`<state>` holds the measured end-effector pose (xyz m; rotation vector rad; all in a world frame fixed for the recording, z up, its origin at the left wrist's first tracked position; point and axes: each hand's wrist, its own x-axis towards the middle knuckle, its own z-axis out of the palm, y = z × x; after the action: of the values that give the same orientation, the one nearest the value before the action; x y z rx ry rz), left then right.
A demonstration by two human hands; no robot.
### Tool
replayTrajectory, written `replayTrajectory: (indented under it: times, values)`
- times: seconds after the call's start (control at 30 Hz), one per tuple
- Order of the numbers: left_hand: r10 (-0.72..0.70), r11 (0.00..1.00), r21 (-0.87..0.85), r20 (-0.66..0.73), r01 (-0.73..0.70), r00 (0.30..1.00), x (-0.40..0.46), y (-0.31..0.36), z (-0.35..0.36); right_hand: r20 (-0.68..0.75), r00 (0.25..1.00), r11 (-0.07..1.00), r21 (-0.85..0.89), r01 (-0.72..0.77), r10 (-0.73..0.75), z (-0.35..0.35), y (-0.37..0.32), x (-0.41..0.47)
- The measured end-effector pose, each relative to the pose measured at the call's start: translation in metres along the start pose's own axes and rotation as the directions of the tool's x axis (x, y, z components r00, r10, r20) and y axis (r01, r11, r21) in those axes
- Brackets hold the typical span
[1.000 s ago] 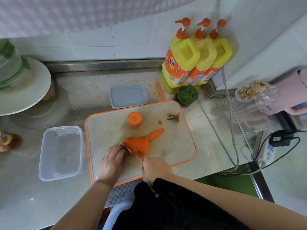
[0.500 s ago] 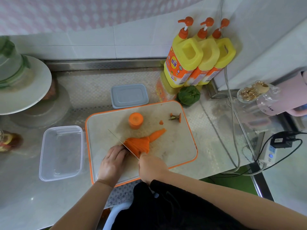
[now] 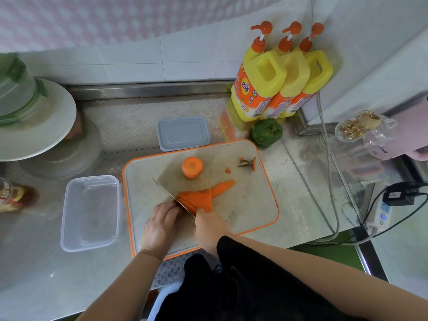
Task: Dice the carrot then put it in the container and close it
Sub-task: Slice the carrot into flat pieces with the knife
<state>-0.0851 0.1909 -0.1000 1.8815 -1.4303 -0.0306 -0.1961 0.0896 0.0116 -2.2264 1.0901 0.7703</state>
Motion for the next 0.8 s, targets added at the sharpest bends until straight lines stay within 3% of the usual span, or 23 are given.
replayTrajectory:
  times: [0.13, 0.4, 0.8]
  values:
    - [-0.179, 0.984, -0.018, -0.068, 0.179, 0.981, 0.004, 0.001, 0.002, -0.013, 1.0, 0.998, 0.064, 0.01, -0.01, 0.001, 0.006, 0.002]
    - [-0.184, 0.983, -0.021, -0.033, 0.183, 0.982, 0.004, 0.002, -0.001, 0.03, 0.999, 0.961, 0.275, 0.015, -0.024, -0.003, 0.022, -0.015]
    - [-0.187, 0.98, 0.071, -0.027, 0.188, 0.982, 0.001, -0.002, 0.001, -0.018, 0.999, 0.996, 0.083, 0.034, -0.032, -0.012, 0.015, -0.035]
